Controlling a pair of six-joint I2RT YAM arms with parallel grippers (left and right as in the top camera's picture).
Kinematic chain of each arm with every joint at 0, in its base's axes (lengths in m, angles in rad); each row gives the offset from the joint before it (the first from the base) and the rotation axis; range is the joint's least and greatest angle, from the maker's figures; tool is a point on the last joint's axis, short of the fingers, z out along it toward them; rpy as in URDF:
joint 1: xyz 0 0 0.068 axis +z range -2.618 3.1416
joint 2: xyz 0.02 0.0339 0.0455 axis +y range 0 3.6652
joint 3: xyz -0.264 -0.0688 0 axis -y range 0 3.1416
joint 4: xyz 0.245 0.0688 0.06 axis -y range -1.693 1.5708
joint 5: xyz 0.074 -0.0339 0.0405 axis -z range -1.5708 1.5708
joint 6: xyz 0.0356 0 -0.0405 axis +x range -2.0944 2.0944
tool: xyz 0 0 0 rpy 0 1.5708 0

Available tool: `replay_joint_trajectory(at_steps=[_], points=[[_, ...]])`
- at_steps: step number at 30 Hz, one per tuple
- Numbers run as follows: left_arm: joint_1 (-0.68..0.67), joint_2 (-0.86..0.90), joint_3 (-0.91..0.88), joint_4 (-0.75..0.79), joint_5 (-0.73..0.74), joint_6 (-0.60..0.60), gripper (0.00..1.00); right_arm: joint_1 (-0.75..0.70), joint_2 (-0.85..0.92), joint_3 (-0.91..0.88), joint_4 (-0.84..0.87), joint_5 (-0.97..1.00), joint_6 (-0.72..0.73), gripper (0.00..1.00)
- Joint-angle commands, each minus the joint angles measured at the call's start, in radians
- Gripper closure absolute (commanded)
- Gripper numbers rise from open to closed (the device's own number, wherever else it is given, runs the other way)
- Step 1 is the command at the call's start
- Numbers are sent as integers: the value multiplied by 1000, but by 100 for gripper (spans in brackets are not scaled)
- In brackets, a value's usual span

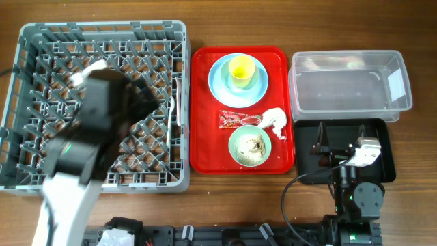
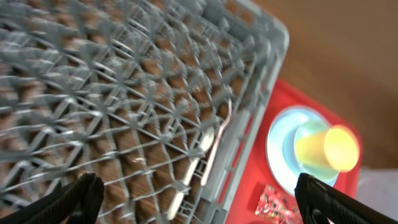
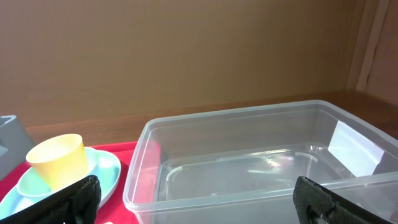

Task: Sort waste into correct bins and load items into the dishwasher rack

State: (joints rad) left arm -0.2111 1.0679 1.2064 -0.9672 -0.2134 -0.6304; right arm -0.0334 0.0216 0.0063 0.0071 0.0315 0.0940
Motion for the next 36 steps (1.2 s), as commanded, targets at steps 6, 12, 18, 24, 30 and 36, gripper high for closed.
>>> replay_joint_trajectory(at_steps=[6, 12, 18, 24, 30, 36], points=[[45, -291, 11, -26, -11, -36, 0, 2, -1, -1, 0, -24, 23, 0], [45, -314, 11, -26, -11, -36, 0, 2, 35, 183, -222, -88, 73, 0], [45, -314, 11, -26, -11, -36, 0, 2, 453, 735, -689, -319, 142, 0], [45, -314, 11, -26, -11, -36, 0, 2, 926, 1206, -1117, -343, 134, 0], [45, -314, 11, -26, -11, -36, 0, 40, 1031, 1161, -1203, -398, 247, 53], [45, -314, 11, -26, -11, -36, 0, 324, 1043, 1052, -1146, -185, 445, 90]])
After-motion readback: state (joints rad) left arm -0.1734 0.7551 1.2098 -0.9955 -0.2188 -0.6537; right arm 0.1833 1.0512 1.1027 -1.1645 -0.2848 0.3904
